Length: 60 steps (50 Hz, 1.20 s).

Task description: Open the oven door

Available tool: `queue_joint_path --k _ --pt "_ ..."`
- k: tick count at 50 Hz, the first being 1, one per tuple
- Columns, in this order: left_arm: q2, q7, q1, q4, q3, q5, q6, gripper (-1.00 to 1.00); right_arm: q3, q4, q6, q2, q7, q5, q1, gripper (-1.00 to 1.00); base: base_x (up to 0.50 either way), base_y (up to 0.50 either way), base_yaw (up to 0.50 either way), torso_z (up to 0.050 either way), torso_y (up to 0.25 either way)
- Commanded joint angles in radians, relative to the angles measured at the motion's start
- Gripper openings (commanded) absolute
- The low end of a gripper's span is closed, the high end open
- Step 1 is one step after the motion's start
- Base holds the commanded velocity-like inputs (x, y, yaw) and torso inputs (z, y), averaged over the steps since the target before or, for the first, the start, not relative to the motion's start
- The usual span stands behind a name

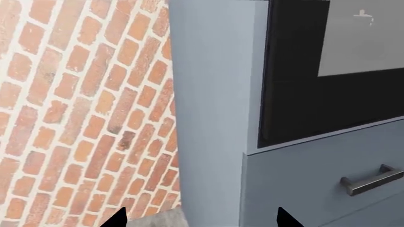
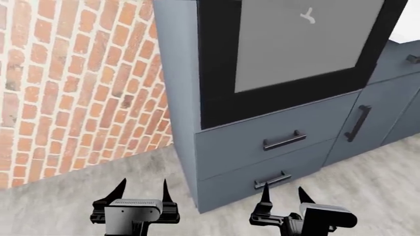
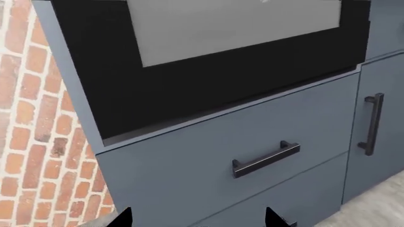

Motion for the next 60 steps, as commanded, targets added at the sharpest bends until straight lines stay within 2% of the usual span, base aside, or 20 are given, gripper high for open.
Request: queue_joint_path --k 1,15,43,46,60 --pt "-0.005 -0.005 -0.003 -0.008 0.005 -0.002 0.005 1.0 -0.005 0.007 -0.002 0.001 0.01 -0.002 0.002 1.0 0.21 0.45 0.0 0.0 0.0" --pt "-0.008 -0.011 -0.004 -0.022 0.012 -0.004 0.016 1.0 0.018 0.025 -0.048 -0.008 0.003 0.042 -0.006 1.0 0.01 0.03 -0.01 0.0 0.0" --pt "-0.02 -0.023 -0.01 -0.006 0.027 -0.013 0.004 1.0 -0.001 0.017 -0.036 0.004 0.001 0.062 0.003 1.0 -0.04 0.02 -0.5 0.0 0.0" --pt "-0.021 -0.024 -0.011 -0.005 0.029 -0.014 0.003 1.0 -0.01 0.011 -0.02 0.008 0.013 0.048 0.009 1.0 0.0 0.0 0.0 0.0 0.0" --pt "-0.024 -0.029 -0.009 -0.018 0.033 -0.017 0.017 1.0 -0.016 0.022 -0.031 0.013 0.02 0.04 0.004 1.0 0.37 0.36 0.0 0.0 0.0"
